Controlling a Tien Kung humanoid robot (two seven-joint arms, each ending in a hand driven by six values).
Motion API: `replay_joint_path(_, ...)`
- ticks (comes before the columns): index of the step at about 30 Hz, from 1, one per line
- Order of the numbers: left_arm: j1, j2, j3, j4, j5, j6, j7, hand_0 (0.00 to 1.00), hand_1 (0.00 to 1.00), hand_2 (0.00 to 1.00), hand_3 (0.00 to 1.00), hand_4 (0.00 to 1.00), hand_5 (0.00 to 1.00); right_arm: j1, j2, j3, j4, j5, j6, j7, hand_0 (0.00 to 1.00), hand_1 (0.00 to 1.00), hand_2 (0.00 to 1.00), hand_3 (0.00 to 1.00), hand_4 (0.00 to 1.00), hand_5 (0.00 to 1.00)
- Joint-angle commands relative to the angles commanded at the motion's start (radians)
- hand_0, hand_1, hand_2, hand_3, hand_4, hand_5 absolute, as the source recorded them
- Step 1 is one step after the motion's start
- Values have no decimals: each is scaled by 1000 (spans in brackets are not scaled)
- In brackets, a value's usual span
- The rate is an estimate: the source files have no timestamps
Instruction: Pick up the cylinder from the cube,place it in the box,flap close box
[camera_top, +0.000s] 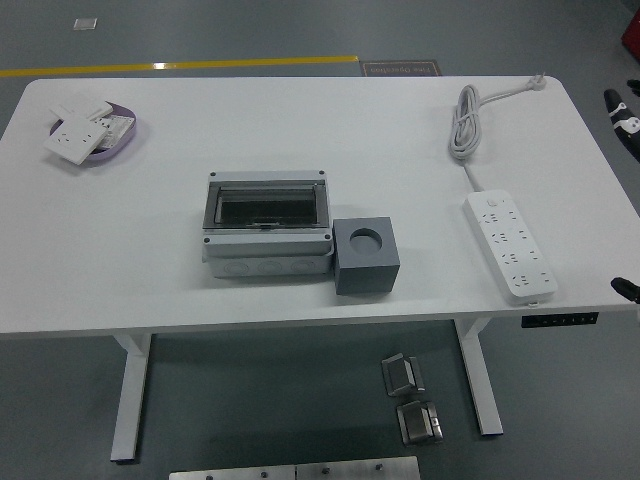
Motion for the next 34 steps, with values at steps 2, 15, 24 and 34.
replay_joint_path(2,-3,9,12,0,-5,0,-5,609,648,568,557,652,283,-12,-7,20,2,6,-2,4,800,736,703,734,879,374)
replay_joint_path(15,-8,30,-13,0,18,-2,-9,609,648,568,557,652,278,-41,2,75,8,12,-5,12,797,732,702,735,895,358)
replay_joint_path(24,12,7,-26,0,6,2,-5,609,648,569,557,650,272,-8,15,13,3,-4,-3,9,795,732,702,734,896,362)
replay_joint_path(34,9,7,-43,0,11,5,-5,609,648,569,558,648,266,0,29,-18,-4,2,-1,5,796,732,701,735,896,361)
